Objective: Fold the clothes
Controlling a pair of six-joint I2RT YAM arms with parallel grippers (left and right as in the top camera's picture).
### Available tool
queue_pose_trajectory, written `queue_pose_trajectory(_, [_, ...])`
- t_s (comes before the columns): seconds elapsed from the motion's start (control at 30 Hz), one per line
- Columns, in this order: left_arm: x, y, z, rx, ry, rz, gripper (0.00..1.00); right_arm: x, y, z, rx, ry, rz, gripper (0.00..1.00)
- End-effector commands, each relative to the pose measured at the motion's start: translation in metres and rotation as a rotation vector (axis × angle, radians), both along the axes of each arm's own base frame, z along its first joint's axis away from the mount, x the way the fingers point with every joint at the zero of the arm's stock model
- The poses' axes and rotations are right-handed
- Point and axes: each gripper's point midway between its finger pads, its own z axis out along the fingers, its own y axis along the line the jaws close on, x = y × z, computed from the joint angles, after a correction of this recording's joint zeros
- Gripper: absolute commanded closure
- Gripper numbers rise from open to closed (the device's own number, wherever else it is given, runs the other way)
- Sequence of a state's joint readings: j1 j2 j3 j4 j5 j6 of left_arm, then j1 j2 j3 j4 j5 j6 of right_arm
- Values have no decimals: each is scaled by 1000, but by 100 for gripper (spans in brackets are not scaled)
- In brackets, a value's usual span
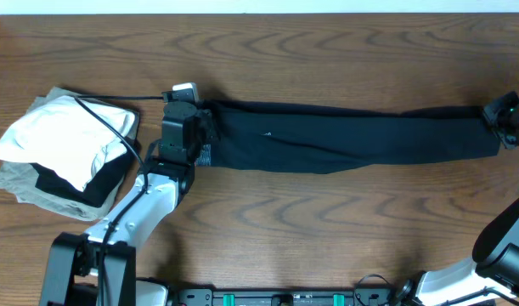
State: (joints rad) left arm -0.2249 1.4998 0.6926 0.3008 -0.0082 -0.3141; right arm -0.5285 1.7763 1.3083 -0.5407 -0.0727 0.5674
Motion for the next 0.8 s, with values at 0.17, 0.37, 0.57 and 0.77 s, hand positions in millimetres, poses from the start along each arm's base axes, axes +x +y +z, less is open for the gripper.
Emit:
queue_pose_trajectory(0.17, [12, 12, -1, 44, -26, 55, 94, 12, -10, 1, -38, -23, -22, 99])
queue_pose_trajectory(0.37, [14, 13, 1, 57, -35, 52, 94, 19, -13, -4, -39, -39, -30, 99])
queue_pose_trajectory(0.57, [14, 12, -2, 59, -31, 51, 94, 28, -13, -8, -39, -59, -33, 99])
queue_pose_trajectory(0.77, [17, 12, -8, 62, -29, 50, 94, 39, -14, -3, -49, -106, -40, 99])
